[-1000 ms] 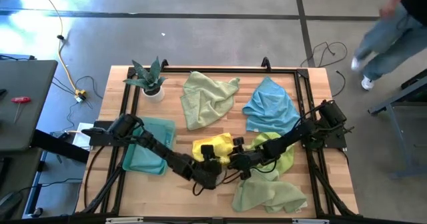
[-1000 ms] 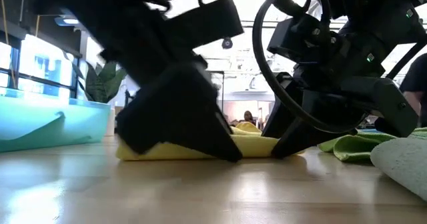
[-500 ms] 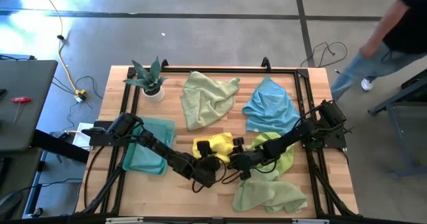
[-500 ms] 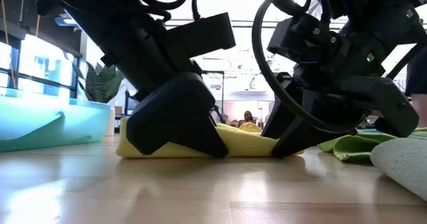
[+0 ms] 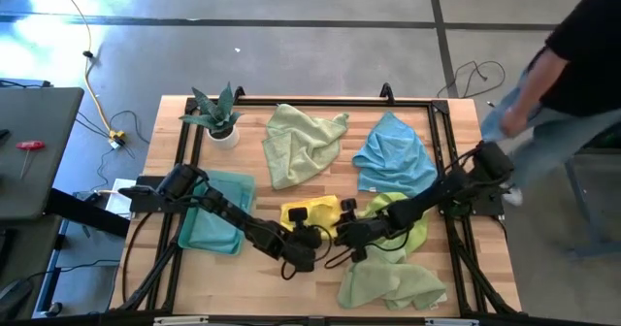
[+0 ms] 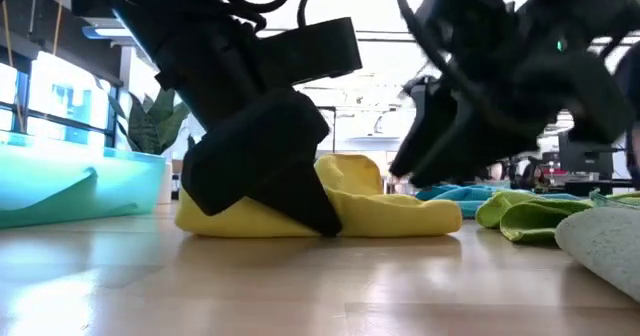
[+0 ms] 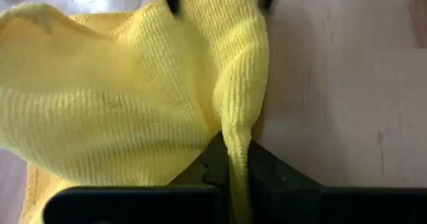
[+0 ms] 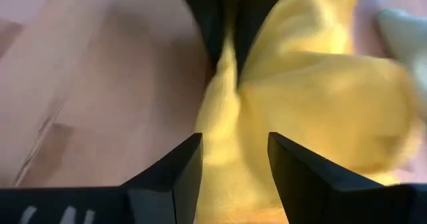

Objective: Fold microfiber towels
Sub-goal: Put the yellow microfiber towel into the green bin

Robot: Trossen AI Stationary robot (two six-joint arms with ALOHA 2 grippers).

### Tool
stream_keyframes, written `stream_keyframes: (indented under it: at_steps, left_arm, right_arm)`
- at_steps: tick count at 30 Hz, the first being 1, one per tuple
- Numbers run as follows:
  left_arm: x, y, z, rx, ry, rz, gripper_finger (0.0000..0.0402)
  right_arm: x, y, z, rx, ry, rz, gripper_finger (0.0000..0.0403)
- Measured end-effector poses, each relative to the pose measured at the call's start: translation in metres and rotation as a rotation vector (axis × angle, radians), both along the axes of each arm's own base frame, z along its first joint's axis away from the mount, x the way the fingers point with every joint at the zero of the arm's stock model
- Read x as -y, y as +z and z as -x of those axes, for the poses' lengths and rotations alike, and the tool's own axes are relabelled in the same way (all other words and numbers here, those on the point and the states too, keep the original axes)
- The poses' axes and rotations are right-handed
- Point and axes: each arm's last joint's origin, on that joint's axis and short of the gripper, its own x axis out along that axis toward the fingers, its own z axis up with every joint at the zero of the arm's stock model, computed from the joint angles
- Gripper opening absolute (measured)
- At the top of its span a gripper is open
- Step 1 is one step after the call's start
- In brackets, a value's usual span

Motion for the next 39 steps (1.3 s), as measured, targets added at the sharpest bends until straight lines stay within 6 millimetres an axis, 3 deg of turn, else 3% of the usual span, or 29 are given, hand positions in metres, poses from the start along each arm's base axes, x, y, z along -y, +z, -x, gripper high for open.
stream_keyframes:
  at_steps: [4,11,17,23,28,32,39]
  left_arm:
    - [0.002,0.016,-0.006,-0.032,-0.038,0.036,0.0004]
    - [-0.006,0.062,-0.013,-0.022,0.023,0.129,0.0002]
    - [-0.024,0.108,0.001,-0.053,0.187,0.238,0.0001]
    - [-0.047,0.163,0.024,-0.007,0.306,0.287,0.0]
    - [-0.06,0.199,0.057,0.007,0.387,0.277,0.0]
    - [-0.069,0.221,0.092,-0.016,0.482,0.238,0.0]
    - [-0.075,0.242,0.144,-0.112,0.67,0.177,0.0]
  right_arm:
    - [0.005,0.029,0.01,0.035,-0.007,-0.017,0.0163]
    - [0.02,0.087,0.042,0.1,-0.102,-0.14,0.0163]
    - [0.029,0.117,0.066,0.149,-0.177,-0.248,0.0163]
    - [0.031,0.122,0.078,0.155,-0.213,-0.185,0.0163]
    - [0.031,0.119,0.079,0.122,-0.209,-0.164,0.0163]
    - [0.032,0.117,0.081,0.097,-0.202,-0.139,0.0163]
    - [0.034,0.114,0.082,0.066,-0.18,-0.078,0.0163]
